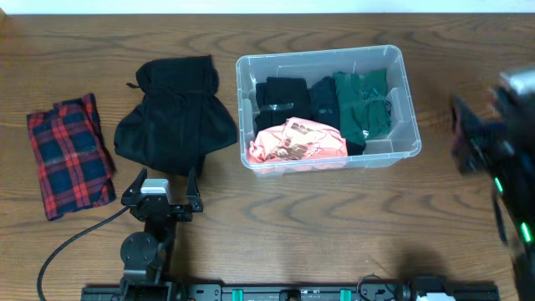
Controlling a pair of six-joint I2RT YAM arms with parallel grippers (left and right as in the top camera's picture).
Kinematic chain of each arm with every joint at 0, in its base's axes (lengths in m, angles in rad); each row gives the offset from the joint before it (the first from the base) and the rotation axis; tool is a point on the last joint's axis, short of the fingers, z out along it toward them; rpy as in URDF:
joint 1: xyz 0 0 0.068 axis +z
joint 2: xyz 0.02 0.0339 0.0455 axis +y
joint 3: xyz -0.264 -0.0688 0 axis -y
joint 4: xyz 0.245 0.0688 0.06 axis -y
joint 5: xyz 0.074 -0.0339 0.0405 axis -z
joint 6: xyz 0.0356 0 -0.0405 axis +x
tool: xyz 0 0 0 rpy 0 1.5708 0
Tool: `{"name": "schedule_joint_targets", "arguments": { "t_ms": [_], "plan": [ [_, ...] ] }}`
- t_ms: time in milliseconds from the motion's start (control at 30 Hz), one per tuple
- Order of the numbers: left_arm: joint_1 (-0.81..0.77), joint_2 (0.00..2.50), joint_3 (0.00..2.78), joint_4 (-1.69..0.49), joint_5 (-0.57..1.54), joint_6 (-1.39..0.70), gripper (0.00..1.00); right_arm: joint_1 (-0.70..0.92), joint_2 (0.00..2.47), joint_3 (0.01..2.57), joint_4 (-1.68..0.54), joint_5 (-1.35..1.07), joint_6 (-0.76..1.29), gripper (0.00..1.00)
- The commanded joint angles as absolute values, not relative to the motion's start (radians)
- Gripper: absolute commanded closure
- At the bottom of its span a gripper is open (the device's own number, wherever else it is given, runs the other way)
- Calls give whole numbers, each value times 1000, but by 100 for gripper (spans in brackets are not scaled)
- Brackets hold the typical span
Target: Pack container
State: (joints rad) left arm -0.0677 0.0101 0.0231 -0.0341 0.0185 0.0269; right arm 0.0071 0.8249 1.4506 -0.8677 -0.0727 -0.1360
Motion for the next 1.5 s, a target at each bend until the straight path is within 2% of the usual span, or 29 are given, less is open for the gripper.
{"name": "schedule_joint_targets", "arguments": {
  "t_ms": [0,300,400,500,800,933,1233,1467],
  "plan": [
    [-72,4,4,-71,-9,33,2,-4,727,1455,-889,-88,-151,31],
    [-72,4,4,-71,-9,33,2,-3,439,1455,-878,-341,-174,26],
    [-72,4,4,-71,-9,33,2,1,355,1455,-855,-358,-174,18],
    [-72,4,4,-71,-9,33,2,9,282,1455,-852,-336,-174,1],
    [-72,4,4,-71,-9,33,2,70,147,1462,-840,-305,-173,1],
    [-72,4,4,-71,-9,33,2,97,144,1454,-855,-222,-173,1],
    [-72,7,4,-71,-9,33,2,99,144,1407,-898,-218,-163,1],
    [-72,12,4,-71,-9,33,2,99,144,1285,-905,-218,89,1]
  ]
}}
